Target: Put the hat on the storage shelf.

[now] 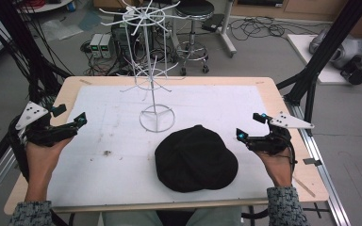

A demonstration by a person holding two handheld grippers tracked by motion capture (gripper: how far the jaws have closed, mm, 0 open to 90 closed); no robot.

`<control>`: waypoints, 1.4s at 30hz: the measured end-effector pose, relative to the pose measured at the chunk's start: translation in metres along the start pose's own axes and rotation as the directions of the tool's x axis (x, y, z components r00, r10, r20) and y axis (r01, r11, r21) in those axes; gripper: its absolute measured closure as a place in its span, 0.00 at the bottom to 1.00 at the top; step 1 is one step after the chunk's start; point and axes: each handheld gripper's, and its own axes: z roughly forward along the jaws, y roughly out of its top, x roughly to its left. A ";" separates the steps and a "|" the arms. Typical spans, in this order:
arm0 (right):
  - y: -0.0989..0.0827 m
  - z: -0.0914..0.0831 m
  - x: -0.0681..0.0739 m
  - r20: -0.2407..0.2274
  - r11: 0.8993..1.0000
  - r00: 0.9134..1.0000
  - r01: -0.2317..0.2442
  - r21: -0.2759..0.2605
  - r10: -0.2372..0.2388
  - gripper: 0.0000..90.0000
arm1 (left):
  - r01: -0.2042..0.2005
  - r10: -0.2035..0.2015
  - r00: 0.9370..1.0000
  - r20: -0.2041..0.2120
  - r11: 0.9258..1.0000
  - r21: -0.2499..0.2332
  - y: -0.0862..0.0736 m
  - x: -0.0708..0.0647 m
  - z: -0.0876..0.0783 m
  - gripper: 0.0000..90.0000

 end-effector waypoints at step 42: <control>0.015 0.047 0.064 -0.201 0.994 0.976 0.092 0.053 -0.080 0.08 | 0.003 -0.003 1.000 0.013 1.000 -0.011 0.003 -0.002 0.002 0.23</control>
